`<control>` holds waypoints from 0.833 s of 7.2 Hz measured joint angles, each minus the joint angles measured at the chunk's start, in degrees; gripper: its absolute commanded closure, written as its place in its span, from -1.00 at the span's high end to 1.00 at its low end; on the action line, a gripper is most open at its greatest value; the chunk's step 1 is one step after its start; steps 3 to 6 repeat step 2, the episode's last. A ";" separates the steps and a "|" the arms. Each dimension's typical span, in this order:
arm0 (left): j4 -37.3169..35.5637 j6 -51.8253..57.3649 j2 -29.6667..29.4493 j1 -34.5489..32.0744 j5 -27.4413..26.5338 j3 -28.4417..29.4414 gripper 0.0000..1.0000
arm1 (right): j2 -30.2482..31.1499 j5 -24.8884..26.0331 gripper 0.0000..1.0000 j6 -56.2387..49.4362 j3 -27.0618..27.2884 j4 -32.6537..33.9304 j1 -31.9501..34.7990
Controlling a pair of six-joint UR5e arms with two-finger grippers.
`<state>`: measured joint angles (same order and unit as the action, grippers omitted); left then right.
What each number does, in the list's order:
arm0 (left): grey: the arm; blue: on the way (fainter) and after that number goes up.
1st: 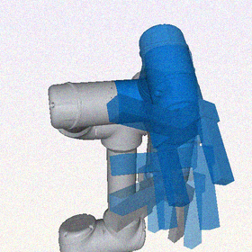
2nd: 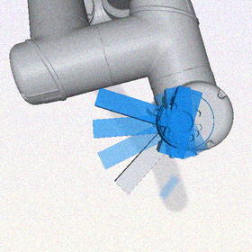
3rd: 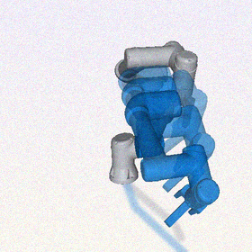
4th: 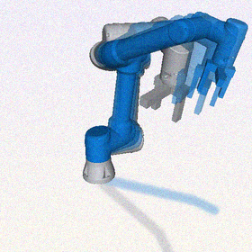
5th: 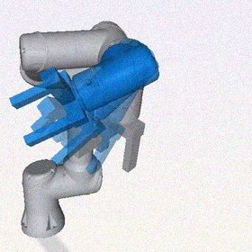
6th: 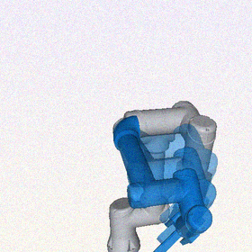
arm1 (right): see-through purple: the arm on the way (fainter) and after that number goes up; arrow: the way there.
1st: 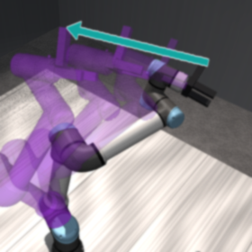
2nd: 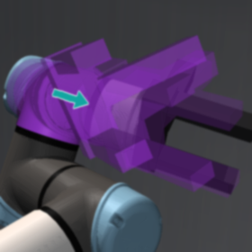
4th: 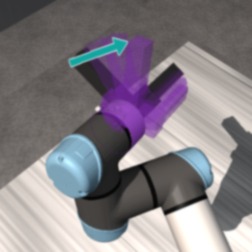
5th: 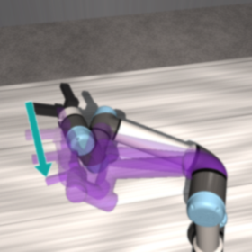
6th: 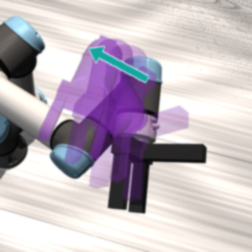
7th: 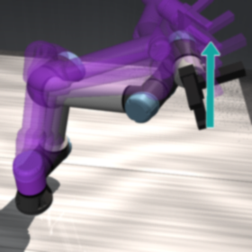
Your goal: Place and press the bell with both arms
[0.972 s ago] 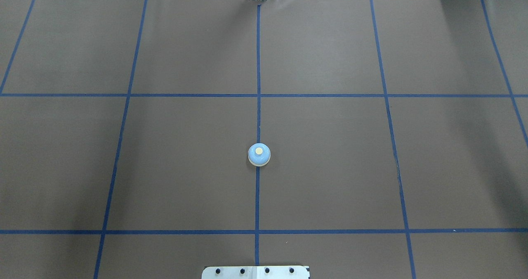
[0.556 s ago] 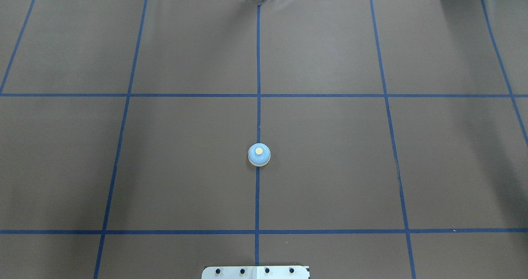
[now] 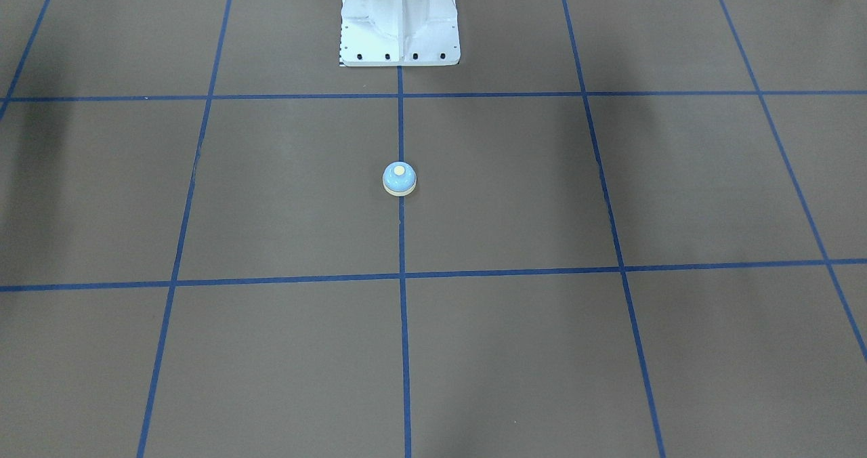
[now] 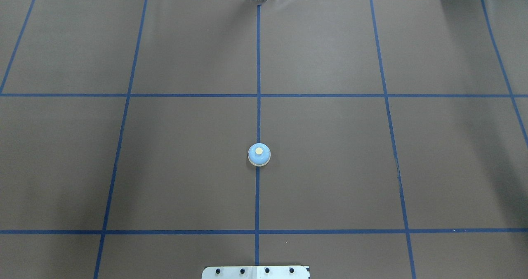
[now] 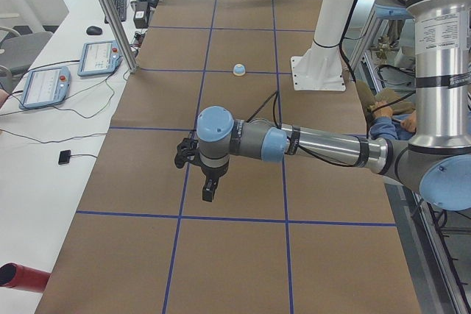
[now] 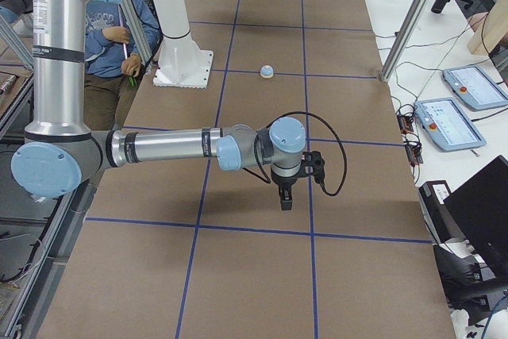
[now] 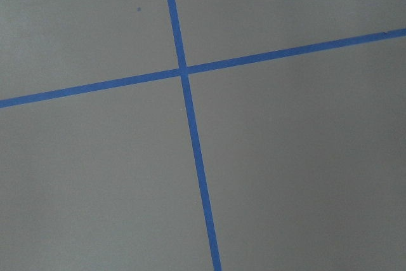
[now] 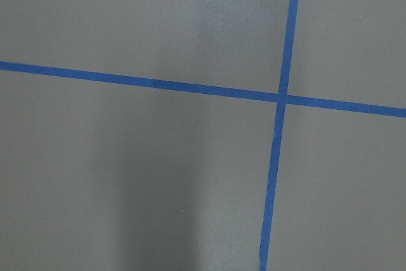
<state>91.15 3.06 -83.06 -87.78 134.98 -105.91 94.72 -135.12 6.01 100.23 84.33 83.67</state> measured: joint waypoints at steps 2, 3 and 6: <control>0.03 -0.06 -0.38 0.08 0.02 -1.29 0.99 | -0.07 -0.03 1.00 0.18 0.04 0.04 0.00; 0.03 -0.06 -0.38 0.08 0.02 -1.29 0.99 | -0.07 -0.03 1.00 0.18 0.04 0.04 0.00; 0.03 -0.06 -0.38 0.08 0.02 -1.29 0.99 | -0.07 -0.03 1.00 0.18 0.04 0.04 0.00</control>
